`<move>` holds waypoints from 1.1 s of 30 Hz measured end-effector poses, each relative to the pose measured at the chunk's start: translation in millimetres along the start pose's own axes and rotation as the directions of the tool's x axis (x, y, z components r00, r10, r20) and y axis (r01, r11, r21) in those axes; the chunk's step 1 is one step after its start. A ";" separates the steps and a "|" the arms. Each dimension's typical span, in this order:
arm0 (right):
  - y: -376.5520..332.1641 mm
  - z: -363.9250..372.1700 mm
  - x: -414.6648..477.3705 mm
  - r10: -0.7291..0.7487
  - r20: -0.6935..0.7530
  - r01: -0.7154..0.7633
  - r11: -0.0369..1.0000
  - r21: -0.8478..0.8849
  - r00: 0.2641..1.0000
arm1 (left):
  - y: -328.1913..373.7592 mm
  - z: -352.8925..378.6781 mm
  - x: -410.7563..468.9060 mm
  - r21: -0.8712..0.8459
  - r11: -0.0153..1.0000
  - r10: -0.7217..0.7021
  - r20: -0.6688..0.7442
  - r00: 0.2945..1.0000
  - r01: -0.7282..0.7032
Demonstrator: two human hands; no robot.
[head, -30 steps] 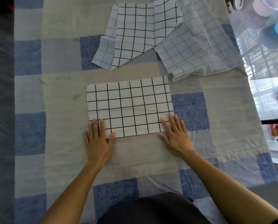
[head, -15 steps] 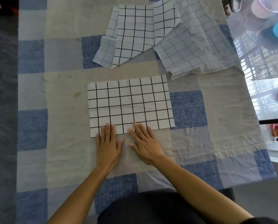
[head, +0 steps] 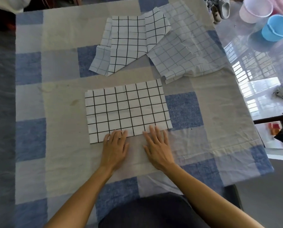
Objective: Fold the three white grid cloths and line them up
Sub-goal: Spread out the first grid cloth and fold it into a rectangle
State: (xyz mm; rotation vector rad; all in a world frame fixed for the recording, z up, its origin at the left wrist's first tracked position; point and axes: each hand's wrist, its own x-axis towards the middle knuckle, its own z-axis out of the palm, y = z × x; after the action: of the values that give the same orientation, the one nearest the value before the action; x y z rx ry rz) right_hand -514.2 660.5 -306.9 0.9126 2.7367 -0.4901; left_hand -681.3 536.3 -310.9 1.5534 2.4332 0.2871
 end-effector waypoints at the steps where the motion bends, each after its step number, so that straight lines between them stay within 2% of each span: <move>1: -5.4 1.3 -1.4 0.006 -0.012 -0.006 1.000 0.009 1.000 | 5.9 0.5 6.7 -0.014 1.000 0.024 -0.022 0.999 -0.024; 5: -14.5 6.7 -10.3 0.073 -0.075 -0.068 0.995 0.068 0.994 | 18.2 3.5 25.4 -0.001 0.996 0.085 -0.018 0.996 -0.085; 12: -11.2 8.3 -20.3 0.104 -0.174 -0.085 0.990 0.112 0.979 | 12.5 8.9 36.2 0.033 0.990 0.140 -0.100 0.985 -0.137; 16: -16.1 9.1 -19.1 0.148 -0.293 -0.083 0.972 0.222 0.945 | 15.8 4.9 40.2 -0.050 0.997 0.059 -0.098 0.993 -0.064; 19: -24.1 2.7 -14.9 0.223 -0.270 -0.124 0.932 0.340 0.937 | 22.2 -5.2 43.1 -0.143 0.990 -0.014 -0.098 0.995 0.000; 21: -32.1 -7.6 -8.6 0.319 -0.135 -0.211 0.836 0.506 0.938 | 28.0 -10.3 42.0 -0.186 0.983 -0.028 -0.109 0.994 0.007; 24: -44.9 -30.0 5.5 0.435 0.106 -0.336 0.494 0.802 0.894 | 39.3 -15.7 37.1 -0.231 0.973 -0.040 -0.121 0.992 0.011; 26: -51.7 -43.3 14.2 0.420 0.199 -0.343 0.302 0.890 0.885 | 45.3 -15.0 33.8 -0.208 0.978 -0.005 -0.125 0.992 -0.022; 27: -54.0 -48.2 17.1 0.399 0.231 -0.344 0.239 0.908 0.887 | 47.4 -13.2 31.8 -0.163 0.985 0.030 -0.120 0.992 -0.050; 29: -57.1 -53.8 19.4 0.386 0.270 -0.357 0.173 0.918 0.882 | 50.2 -11.0 29.0 -0.103 0.992 0.058 -0.098 0.994 -0.068; 33: -58.8 -56.5 18.8 0.439 0.307 -0.382 0.093 0.919 0.844 | 52.4 -13.9 25.1 -0.146 0.987 0.055 -0.066 0.996 -0.064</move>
State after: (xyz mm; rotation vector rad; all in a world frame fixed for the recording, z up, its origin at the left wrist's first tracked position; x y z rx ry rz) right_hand -570.4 647.7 -246.2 1.8538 1.6669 -2.1834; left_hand -650.5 580.4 -284.8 1.5755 2.3535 0.5221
